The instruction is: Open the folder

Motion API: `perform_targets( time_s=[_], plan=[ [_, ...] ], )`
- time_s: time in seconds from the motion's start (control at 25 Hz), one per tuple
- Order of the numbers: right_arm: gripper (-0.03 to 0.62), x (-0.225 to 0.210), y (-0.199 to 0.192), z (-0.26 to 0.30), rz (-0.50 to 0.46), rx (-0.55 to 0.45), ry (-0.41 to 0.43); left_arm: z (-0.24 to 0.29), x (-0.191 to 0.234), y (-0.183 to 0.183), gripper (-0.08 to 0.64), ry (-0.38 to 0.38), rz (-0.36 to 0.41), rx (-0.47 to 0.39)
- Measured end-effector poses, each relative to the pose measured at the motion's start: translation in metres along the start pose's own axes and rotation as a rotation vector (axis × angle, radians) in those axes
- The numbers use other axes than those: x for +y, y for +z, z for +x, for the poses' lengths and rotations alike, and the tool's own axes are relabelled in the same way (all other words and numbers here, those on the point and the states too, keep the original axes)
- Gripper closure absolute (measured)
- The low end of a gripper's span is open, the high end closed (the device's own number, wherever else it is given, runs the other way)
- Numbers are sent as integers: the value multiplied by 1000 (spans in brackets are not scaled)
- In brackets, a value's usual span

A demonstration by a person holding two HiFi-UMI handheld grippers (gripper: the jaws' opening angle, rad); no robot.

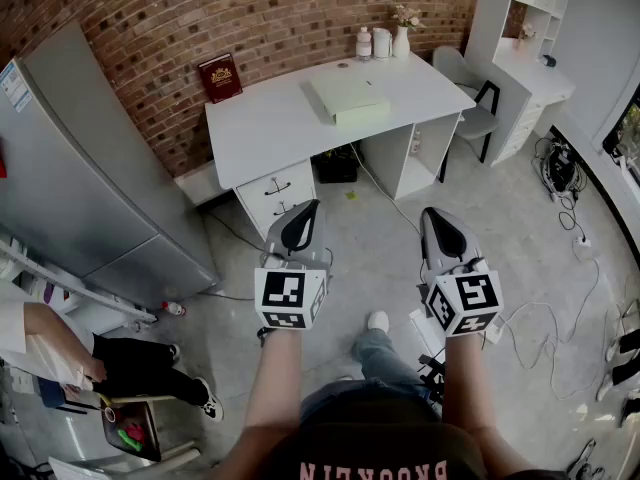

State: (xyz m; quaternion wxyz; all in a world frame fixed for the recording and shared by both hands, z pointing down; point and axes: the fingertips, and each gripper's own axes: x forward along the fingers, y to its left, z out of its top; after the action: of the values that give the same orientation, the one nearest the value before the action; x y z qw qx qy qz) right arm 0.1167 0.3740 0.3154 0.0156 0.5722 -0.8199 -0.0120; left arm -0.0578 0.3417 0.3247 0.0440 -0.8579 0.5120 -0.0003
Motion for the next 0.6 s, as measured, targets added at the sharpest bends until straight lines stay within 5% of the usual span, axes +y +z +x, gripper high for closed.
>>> perform_targets(
  time_s=[0.6],
  plan=[
    [592,-100,-9,111,68,-15,10,143,11,-15,561,5,6,27]
  ],
)
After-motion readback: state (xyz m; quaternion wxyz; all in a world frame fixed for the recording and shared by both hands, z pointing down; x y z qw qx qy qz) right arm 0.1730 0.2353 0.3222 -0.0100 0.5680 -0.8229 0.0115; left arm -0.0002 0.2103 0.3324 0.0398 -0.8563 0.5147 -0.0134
